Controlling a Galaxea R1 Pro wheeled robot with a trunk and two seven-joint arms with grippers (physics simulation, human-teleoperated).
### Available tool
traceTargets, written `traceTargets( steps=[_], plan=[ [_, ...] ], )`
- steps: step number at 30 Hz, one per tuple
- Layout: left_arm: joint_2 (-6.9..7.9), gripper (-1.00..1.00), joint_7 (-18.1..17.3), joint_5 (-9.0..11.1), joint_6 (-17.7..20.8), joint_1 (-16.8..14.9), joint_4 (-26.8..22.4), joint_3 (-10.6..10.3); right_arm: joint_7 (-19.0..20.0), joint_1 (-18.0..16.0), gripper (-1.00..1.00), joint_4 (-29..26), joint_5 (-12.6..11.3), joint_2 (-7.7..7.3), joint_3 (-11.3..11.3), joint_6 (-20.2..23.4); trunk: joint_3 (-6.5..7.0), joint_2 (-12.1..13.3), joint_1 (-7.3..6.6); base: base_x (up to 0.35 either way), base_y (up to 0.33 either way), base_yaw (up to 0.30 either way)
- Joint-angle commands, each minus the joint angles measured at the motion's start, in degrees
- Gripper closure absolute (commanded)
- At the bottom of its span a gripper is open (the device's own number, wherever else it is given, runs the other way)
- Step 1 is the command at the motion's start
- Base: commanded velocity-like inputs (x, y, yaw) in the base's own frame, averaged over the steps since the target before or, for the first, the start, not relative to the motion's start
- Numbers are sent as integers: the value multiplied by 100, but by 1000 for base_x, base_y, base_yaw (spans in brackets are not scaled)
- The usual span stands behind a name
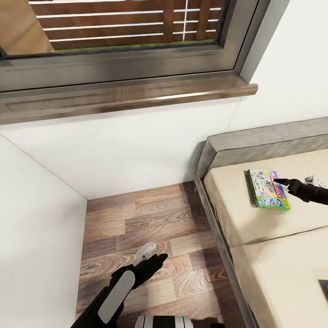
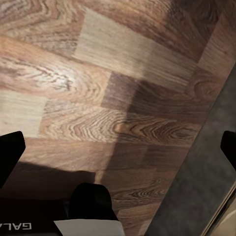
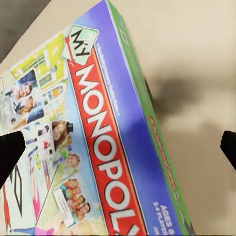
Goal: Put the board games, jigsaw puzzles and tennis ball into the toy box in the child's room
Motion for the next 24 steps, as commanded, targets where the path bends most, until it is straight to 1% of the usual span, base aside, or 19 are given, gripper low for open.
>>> traceTargets(
  steps=[1, 12, 18, 24],
  plan=[
    [1, -100, 49, 56, 4, -2, -9, -6, -10, 6, -100, 4, -46, 2, -17, 48, -3, -2, 0, 0, 0, 0],
    [1, -100, 49, 56, 4, -2, -9, -6, 34, 49, -100, 37, -46, 8, -14, 50, -5, -2, 0, 0, 0, 0],
    [1, -100, 49, 56, 4, -2, -9, -6, 78, 61, -100, 43, -43, 38, -14, 47, -5, -2, 0, 0, 0, 6],
    [1, -100, 49, 56, 4, -2, -9, -6, 100, 66, -100, 45, -42, 63, -8, 45, -5, -2, 0, 0, 0, 106]
  ],
)
